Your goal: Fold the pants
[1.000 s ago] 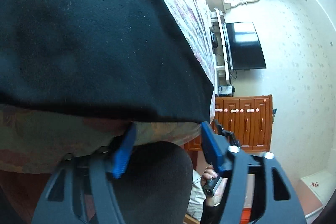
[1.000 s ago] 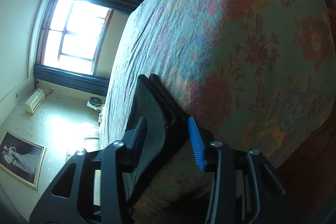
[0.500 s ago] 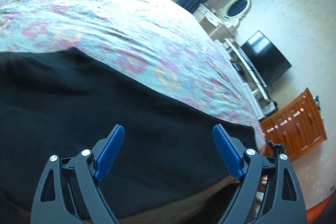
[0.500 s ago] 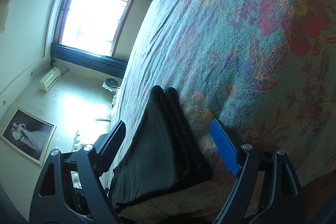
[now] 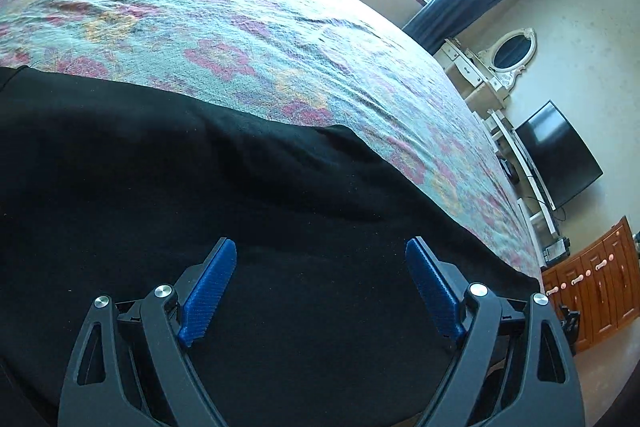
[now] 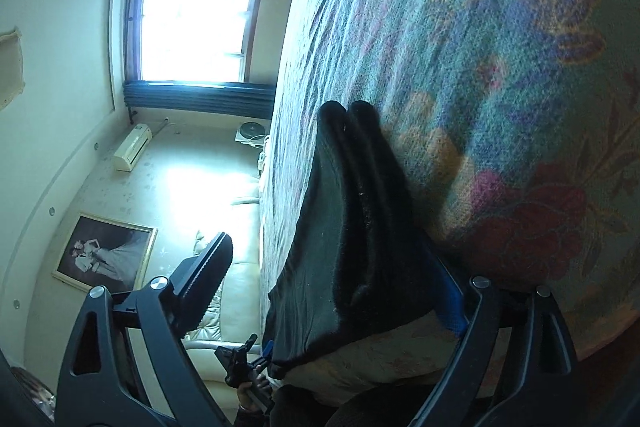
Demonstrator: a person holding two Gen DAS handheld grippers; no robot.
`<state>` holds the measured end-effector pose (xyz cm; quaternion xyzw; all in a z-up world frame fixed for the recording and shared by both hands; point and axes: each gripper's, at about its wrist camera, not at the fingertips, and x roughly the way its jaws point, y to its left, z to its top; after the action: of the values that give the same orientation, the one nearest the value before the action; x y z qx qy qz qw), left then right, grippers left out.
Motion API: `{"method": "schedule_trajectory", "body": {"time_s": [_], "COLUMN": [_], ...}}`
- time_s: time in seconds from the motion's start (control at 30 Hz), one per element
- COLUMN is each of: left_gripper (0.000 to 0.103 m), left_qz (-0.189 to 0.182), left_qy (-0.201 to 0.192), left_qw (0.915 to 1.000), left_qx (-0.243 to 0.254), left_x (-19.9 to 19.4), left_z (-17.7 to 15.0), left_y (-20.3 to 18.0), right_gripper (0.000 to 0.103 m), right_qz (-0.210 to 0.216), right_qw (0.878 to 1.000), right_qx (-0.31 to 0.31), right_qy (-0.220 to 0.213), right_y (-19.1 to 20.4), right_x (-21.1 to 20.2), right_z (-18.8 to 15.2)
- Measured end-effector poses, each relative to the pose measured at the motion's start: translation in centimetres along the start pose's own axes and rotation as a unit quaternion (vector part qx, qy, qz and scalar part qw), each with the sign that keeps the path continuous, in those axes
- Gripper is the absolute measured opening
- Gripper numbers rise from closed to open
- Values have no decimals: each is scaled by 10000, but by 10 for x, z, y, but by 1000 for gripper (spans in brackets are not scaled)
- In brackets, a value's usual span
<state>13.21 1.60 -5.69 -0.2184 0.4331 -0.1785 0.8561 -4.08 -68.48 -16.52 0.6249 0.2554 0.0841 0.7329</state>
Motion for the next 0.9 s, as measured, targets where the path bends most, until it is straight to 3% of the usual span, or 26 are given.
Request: {"method": "schedule_trajectory", "body": {"time_s": [0.07, 0.13, 0.2, 0.3, 0.4, 0.47, 0.6, 0.67, 0.7, 0.73, 0.8, 0.87, 0.9], "left_gripper": [85, 86, 86, 86, 86, 86, 86, 86, 86, 86, 86, 86, 86], "left_qz": [61, 86, 92, 92, 53, 21, -12, 12, 28, 44, 54, 36, 29], "left_qy": [3, -5, -4, 30, 63, 95, 127, 113, 104, 98, 99, 102, 107], "left_qw": [10000, 9999, 9998, 9997, 9996, 9996, 9992, 9991, 9990, 9989, 9988, 9988, 9988], "left_qx": [75, 120, 152, 233, 252, 277, 370, 416, 432, 452, 482, 484, 487], "left_x": [2, 4, 5, 6, 6, 6, 7, 8, 9, 9, 9, 9, 9], "left_z": [-1, -2, -2, -2, -2, -3, -3, -3, -3, -4, -4, -4, -4], "left_y": [-3, -3, -3, -3, -2, -4, -2, -4, -4, -5, -6, -6, -6], "right_gripper": [84, 67, 27, 26, 26, 20, 20, 28, 35, 50, 71, 72, 79], "right_qz": [-350, -765, -985, -1347, -1823, -2190, -2042, -1647, -1582, -1492, -981, -1011, -1082], "right_qw": [9990, 9959, 9934, 9877, 9786, 9702, 9758, 9849, 9868, 9886, 9950, 9947, 9941], "right_qx": [-278, -472, -562, -746, -953, -1028, -781, -517, -339, -172, 143, 170, 82], "right_qy": [20, 57, 200, 279, 12, -133, -91, 83, 13, -90, -73, -54, 30], "right_y": [9, 15, 16, 23, 33, 32, 24, 17, 17, 14, 6, 8, 11], "right_x": [2, 4, 8, 16, 6, 0, -4, -7, -8, -16, -28, -36, -37], "right_z": [-4, -8, -11, -16, -11, -8, -9, -7, -5, -3, 6, 19, 27]}}
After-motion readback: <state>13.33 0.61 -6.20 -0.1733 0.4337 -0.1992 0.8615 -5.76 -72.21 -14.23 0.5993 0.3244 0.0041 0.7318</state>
